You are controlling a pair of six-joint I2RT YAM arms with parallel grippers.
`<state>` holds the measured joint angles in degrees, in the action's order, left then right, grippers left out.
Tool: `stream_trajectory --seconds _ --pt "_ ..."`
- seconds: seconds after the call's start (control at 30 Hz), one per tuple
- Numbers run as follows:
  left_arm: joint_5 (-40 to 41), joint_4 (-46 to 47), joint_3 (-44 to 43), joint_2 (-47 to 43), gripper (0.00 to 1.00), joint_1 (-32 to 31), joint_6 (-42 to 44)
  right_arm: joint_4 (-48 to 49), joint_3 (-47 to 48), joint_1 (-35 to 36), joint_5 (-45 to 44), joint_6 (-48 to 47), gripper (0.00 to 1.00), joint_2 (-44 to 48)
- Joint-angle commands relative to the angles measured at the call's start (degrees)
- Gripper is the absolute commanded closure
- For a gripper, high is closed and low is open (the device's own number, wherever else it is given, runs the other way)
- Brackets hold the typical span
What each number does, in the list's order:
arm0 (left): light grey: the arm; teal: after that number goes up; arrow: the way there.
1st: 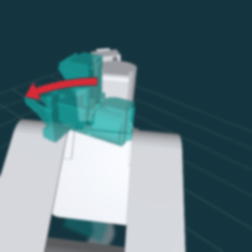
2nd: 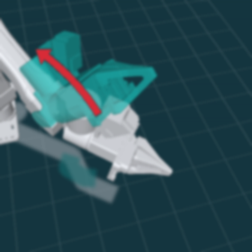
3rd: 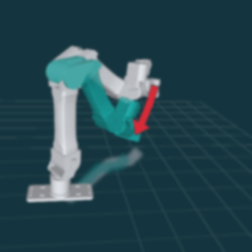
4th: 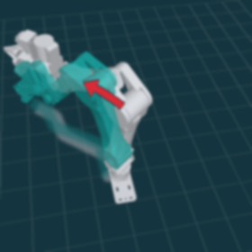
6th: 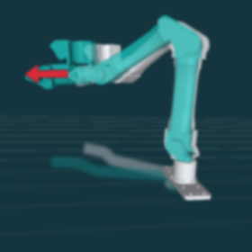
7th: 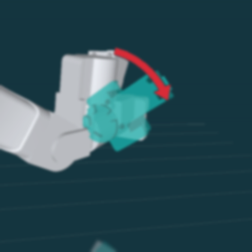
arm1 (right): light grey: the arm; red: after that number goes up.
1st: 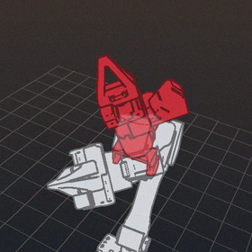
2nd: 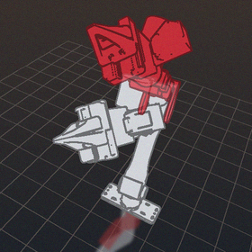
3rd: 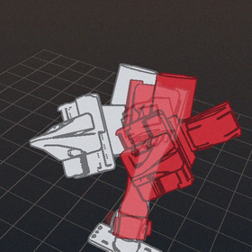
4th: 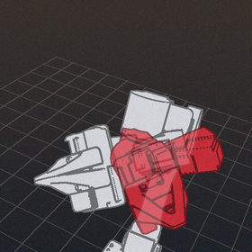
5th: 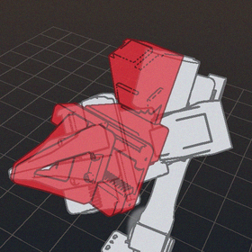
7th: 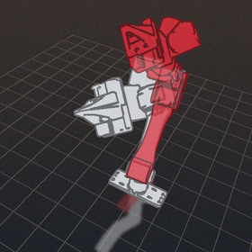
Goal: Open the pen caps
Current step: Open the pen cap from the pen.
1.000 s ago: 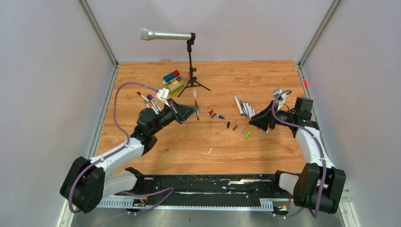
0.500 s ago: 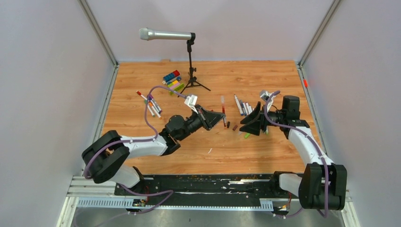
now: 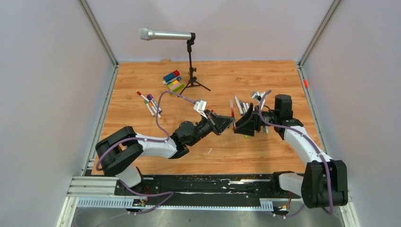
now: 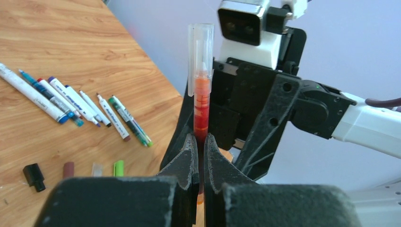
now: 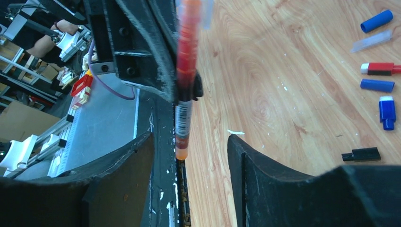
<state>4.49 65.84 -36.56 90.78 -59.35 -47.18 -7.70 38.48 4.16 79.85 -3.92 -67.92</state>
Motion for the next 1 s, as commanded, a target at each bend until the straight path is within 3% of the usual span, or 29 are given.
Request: stream_trajectory --seconds 0.0,0.23,0.3,0.33,0.37,0.4,0.43,0.57,0.63,0.73,0.97 --pt "2.95 4.70 -2.21 0.76 1.00 -1.18 0.59 4.27 -0.33 1.05 -2.01 3.53 0.43 -0.61" --pt "3.55 5.31 -2.75 1.84 1.00 -2.28 0.68 8.11 -0.80 1.46 -3.00 9.88 0.51 -1.07" --pt "3.59 5.50 -2.90 2.31 1.00 -2.41 0.59 9.86 -1.01 1.54 -3.20 11.29 0.58 -1.07" --pt "3.54 5.70 -2.98 2.52 1.00 -2.51 0.50 10.37 -1.11 1.63 -3.24 11.72 0.65 -1.15" --pt "3.66 5.83 -3.07 2.68 1.00 -2.59 0.44 10.66 -1.12 1.76 -3.22 11.94 0.79 -1.34" --pt "3.59 5.89 -3.16 2.78 0.97 -2.60 0.36 10.64 -1.06 1.87 -3.14 11.85 0.94 -1.48" --pt "3.59 5.88 -3.20 2.69 0.90 -2.61 0.31 10.31 -0.91 1.90 -3.11 11.60 1.00 -1.73" --pt "3.80 3.89 -2.72 0.53 0.48 -2.06 -0.26 5.54 0.61 2.14 -2.67 7.48 1.00 -2.61" --pt "2.45 2.44 -2.22 -0.97 0.34 -0.64 -1.89 3.63 1.08 2.19 -2.84 5.57 1.00 -2.71" --pt "-1.69 -1.40 -1.97 -2.81 0.27 3.04 -6.41 2.18 1.42 2.21 -2.69 4.19 1.00 -2.72" --pt "-10.88 -1.78 -3.54 -3.16 0.25 8.57 -10.07 -0.77 2.08 2.18 1.79 -0.20 1.00 -3.27"
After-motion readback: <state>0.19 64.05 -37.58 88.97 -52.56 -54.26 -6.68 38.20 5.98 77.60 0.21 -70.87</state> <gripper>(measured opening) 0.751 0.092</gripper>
